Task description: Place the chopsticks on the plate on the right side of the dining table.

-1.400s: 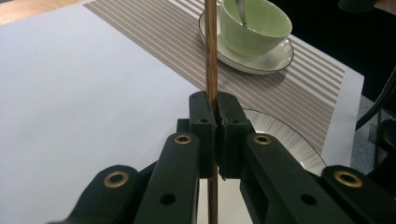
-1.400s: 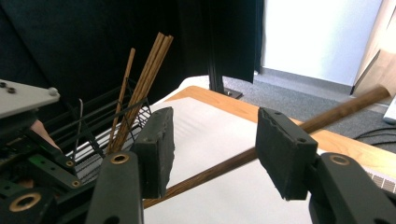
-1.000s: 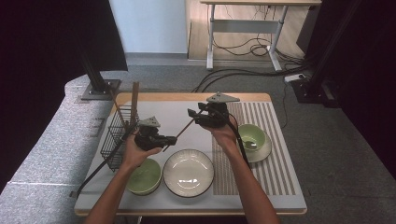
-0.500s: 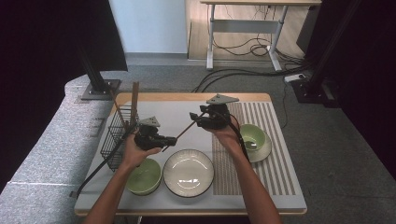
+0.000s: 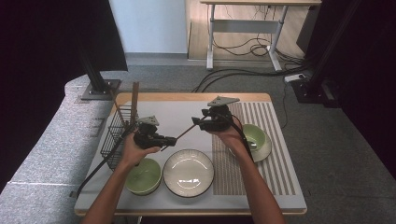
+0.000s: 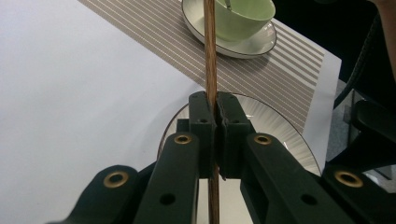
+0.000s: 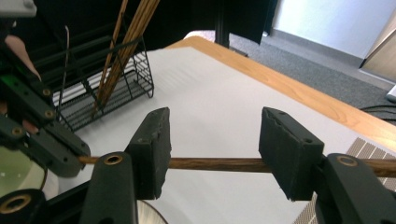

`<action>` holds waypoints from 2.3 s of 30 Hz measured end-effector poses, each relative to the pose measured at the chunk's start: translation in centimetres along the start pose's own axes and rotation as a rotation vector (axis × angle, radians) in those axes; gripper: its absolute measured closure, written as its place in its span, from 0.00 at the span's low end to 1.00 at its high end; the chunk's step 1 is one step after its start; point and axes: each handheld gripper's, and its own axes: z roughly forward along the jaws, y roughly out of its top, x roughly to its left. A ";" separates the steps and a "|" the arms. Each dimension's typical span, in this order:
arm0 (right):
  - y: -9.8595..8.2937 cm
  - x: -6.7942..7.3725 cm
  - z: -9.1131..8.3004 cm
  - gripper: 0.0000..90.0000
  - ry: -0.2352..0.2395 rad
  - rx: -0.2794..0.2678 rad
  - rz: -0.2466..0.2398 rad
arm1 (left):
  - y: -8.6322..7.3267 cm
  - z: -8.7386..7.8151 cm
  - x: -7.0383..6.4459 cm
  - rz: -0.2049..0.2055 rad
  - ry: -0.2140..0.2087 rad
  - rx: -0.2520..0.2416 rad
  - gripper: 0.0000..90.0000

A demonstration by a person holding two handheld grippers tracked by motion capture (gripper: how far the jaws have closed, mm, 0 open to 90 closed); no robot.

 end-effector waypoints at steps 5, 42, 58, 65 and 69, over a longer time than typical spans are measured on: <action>-0.5 -0.3 0.2 0.47 0.009 0.071 -0.038 | 0.2 -0.3 0.3 -0.014 -0.022 -0.016 0.96; -2.3 2.3 0.5 0.82 0.047 0.297 -0.684 | 0.6 -1.1 1.1 -0.028 -0.094 -0.062 0.94; -3.9 1.2 -0.1 0.94 0.190 0.287 -0.534 | 1.2 -2.0 0.4 -0.050 0.155 -0.238 0.59; -4.5 0.3 -0.7 0.94 0.167 0.277 -0.460 | 1.1 -2.4 -0.2 -0.032 0.185 -0.266 0.55; -5.1 -0.4 -1.6 0.94 0.149 0.248 -0.393 | 0.9 -2.6 -0.5 -0.023 0.193 -0.271 0.55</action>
